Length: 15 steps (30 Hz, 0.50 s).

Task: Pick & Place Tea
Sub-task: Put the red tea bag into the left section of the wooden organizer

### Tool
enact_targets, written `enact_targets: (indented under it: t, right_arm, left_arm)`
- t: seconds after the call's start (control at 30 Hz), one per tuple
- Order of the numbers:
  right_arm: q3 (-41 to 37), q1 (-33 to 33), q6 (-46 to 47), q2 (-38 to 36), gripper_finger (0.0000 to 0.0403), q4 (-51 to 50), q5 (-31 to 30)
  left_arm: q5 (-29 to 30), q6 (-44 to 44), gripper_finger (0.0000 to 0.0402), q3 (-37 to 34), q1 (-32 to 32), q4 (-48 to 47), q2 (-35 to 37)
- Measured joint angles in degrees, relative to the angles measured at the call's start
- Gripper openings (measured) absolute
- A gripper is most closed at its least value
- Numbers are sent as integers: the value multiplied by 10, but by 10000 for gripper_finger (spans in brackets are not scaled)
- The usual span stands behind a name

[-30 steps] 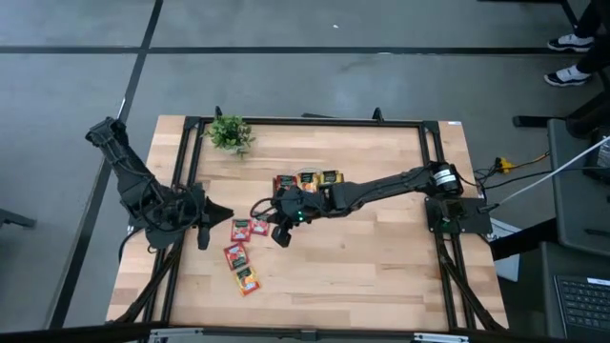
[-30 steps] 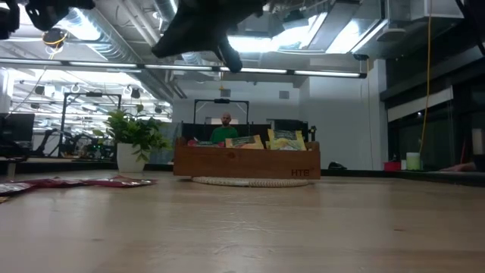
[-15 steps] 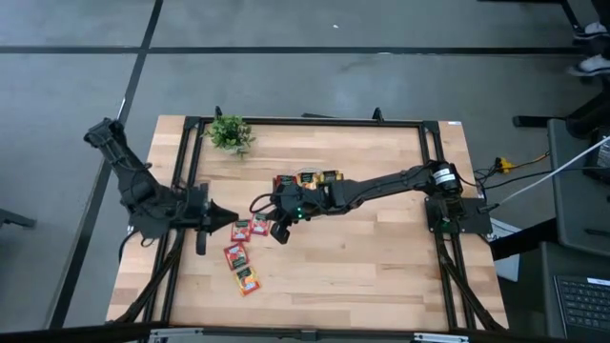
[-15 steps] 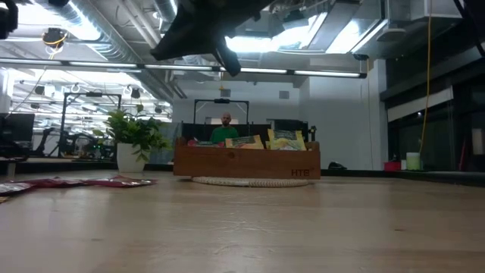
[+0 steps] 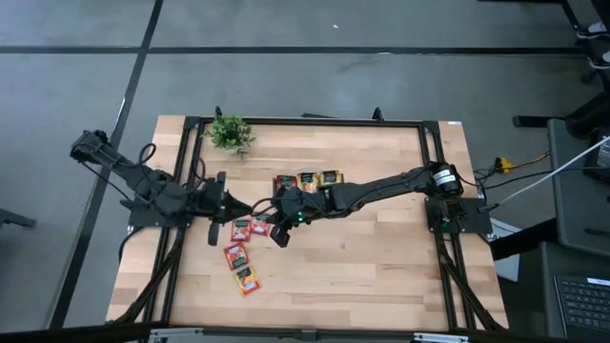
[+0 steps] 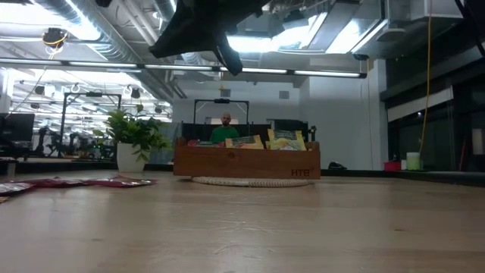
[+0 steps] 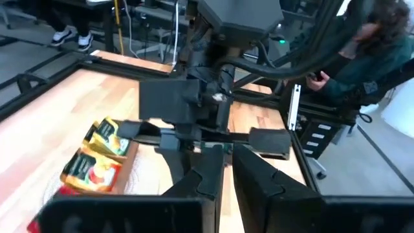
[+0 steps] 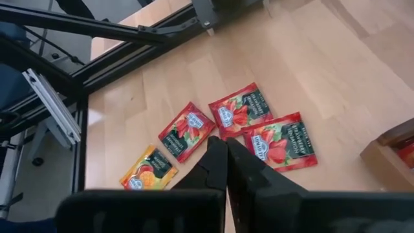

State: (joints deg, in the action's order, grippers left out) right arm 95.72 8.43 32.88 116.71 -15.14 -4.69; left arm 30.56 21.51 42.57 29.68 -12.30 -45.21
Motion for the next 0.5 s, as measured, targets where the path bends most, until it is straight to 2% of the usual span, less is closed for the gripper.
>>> enact_targets:
  t: [0.2, 0.37, 0.5]
  right_arm:
    - [0, 4, 5, 0, 5, -1, -2]
    - [0, 4, 16, 0, 5, -2, -2]
    - [0, 4, 28, 0, 5, -4, -2]
  left_arm:
    - [-71, -24, 29, 0, -40, 17, 0]
    - [-157, -60, 29, -13, -63, 103, -5]
    - [-177, -53, 29, -62, -88, 177, 7]
